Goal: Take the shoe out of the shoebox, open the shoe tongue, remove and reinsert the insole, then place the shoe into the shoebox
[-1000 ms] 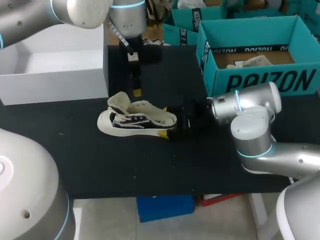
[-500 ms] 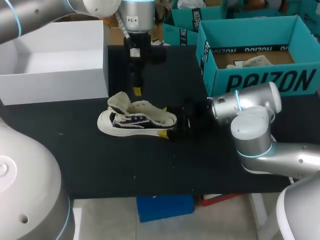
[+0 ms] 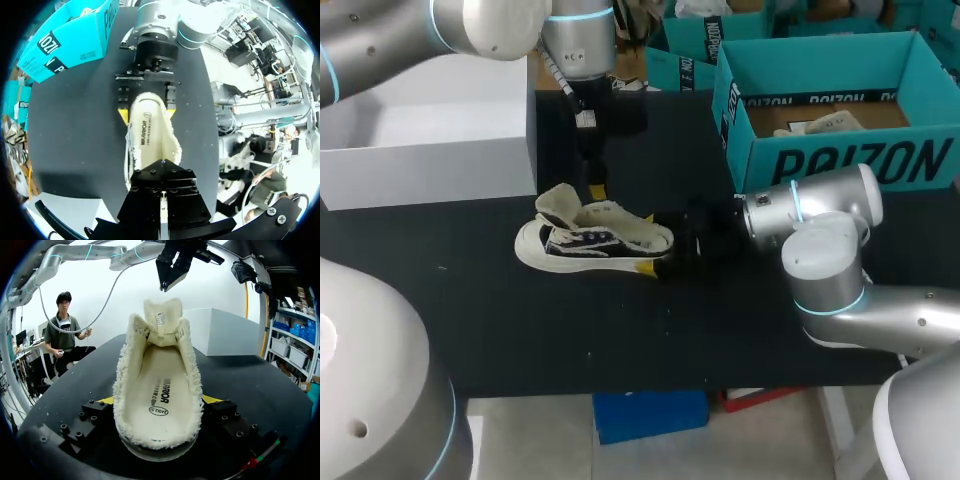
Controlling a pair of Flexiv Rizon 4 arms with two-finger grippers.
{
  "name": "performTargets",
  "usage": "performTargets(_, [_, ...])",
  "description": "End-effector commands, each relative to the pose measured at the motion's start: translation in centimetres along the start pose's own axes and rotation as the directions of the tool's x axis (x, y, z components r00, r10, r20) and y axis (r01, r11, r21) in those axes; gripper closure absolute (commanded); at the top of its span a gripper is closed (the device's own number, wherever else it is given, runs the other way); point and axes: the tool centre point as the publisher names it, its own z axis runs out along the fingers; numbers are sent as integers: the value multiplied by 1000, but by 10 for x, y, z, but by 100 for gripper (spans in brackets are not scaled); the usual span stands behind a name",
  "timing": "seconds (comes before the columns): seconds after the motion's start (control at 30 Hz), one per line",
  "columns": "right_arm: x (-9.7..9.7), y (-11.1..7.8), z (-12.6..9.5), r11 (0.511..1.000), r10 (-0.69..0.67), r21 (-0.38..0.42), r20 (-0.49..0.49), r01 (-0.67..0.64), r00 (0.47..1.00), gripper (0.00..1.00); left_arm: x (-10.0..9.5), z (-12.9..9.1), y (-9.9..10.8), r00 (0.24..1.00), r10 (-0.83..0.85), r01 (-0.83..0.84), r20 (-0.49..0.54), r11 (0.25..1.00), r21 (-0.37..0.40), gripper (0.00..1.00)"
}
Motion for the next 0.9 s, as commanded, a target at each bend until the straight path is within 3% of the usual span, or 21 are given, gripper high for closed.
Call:
performTargets(0.03, [0, -7, 3, 1000, 2, 1, 1, -2, 1000, 100, 3, 5, 1, 1000, 8, -8, 12, 1000, 7, 100])
performTargets(0.47, [0, -7, 3, 1000, 2, 1, 1, -2, 1000, 100, 3, 5, 1, 1000, 8, -8, 12, 1000, 7, 100])
performTargets(0.9, [0, -7, 3, 1000, 2, 1, 1, -2, 1000, 100, -11, 33, 9, 999, 27, -25, -41, 999, 33, 100])
